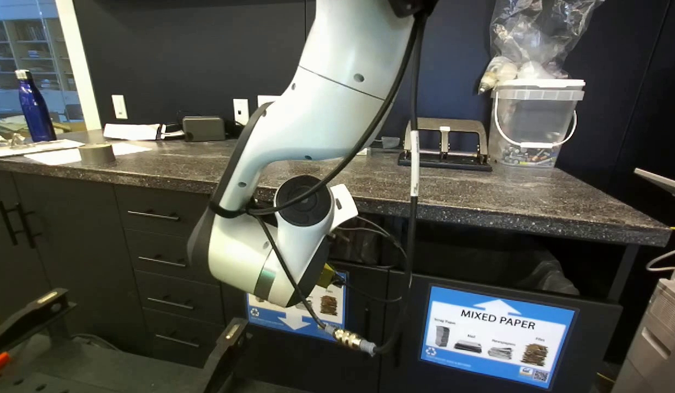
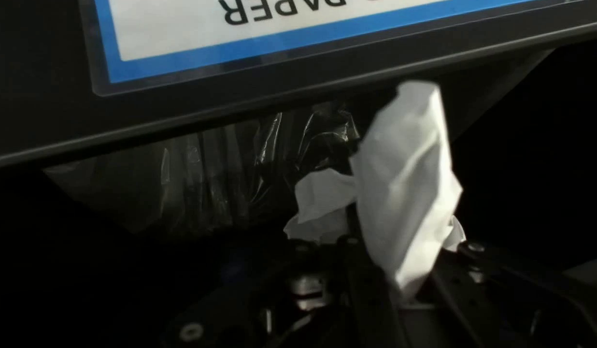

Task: Pick up the pieces of papers from the countertop and put them in the right bin.

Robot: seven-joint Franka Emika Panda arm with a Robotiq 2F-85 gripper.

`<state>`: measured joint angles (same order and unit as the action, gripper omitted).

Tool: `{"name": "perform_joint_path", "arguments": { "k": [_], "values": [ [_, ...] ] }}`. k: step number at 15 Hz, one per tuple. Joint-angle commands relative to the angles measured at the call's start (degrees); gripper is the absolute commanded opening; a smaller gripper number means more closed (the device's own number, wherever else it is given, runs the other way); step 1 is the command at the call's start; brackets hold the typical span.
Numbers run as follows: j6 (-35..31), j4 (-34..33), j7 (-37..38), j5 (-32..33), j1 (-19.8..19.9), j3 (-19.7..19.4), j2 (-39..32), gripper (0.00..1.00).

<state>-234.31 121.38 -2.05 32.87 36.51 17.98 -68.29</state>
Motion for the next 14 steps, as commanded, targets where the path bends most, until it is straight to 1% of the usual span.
{"name": "perform_joint_path", "arguments": {
  "k": [1,4,7,14],
  "values": [
    [-3.99,-6.41,6.99,-0.82,-7.07,-4.84,-2.65,0.07],
    [-5.78,-8.75,10.88,-1.57,-10.55,-7.47,-3.62,0.07],
    [-7.41,-10.31,12.93,-2.25,-12.95,-9.05,-4.40,0.06],
    [-8.27,-13.24,15.12,-2.98,-16.62,-10.21,-6.12,0.06]
  ]
}}
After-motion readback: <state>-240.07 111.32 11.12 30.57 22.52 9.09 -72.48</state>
